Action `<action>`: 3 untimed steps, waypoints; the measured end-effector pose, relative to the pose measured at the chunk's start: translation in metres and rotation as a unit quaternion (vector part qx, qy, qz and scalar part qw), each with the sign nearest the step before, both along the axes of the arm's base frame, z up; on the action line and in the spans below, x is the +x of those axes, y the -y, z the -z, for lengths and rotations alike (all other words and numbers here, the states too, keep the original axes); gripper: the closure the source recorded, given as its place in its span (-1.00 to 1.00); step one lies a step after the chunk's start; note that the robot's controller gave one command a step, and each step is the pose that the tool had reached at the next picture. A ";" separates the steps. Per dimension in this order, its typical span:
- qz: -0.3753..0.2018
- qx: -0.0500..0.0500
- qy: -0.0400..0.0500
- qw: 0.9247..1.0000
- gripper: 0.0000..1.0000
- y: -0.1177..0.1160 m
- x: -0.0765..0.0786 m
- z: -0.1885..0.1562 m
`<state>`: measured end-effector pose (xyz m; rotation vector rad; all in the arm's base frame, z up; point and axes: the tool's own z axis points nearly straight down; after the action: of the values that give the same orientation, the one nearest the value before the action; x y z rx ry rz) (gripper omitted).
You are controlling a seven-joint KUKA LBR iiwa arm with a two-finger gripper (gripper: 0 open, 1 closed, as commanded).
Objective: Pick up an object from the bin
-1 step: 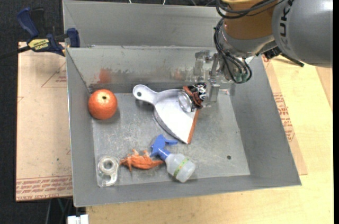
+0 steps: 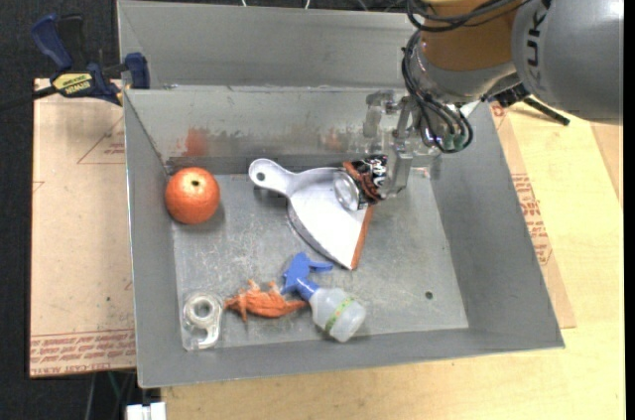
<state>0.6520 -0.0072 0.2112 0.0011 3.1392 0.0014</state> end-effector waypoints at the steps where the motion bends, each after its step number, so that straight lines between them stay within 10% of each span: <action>1: 0.119 0.001 0.001 0.993 -1.00 -0.114 -0.020 0.120; 2: 0.092 0.000 0.008 0.996 -1.00 -0.105 -0.010 0.069; 3: 0.119 0.003 0.002 0.993 -1.00 -0.128 -0.019 0.132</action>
Offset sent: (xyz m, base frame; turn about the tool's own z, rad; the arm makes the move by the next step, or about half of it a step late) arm -0.0118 0.1050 -0.0723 0.1827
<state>0.6334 0.1203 0.0796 0.3751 3.1133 0.0109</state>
